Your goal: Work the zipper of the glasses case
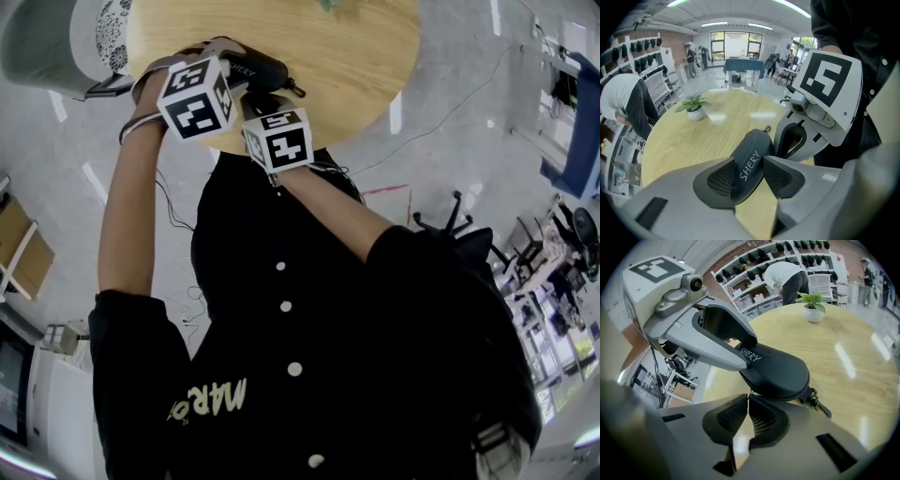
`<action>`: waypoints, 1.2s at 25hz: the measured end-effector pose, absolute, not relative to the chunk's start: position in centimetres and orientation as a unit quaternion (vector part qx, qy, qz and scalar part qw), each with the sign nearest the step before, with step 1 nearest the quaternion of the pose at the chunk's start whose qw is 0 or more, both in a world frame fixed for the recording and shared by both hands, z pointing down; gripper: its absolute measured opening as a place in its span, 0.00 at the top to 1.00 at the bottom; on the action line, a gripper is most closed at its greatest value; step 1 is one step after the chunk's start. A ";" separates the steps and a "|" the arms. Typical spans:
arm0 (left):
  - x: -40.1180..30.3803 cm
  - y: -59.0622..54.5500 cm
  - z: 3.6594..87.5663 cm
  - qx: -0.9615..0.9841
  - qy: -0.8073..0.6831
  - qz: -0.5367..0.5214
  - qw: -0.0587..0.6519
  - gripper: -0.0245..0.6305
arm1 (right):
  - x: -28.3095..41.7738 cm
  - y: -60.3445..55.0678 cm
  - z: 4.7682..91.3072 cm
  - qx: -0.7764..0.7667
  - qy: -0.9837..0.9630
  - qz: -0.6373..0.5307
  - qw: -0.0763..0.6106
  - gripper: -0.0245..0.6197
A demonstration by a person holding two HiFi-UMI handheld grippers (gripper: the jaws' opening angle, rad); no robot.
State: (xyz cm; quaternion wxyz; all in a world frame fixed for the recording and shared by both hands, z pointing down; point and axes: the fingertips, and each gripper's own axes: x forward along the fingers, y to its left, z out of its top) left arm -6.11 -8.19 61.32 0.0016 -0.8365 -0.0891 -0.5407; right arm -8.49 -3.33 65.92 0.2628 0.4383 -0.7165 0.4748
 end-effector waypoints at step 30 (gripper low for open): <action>-8.7 -7.1 58.7 -0.877 0.152 -0.456 -0.019 0.67 | -2.7 -2.7 60.3 0.342 -0.832 0.275 0.340 0.73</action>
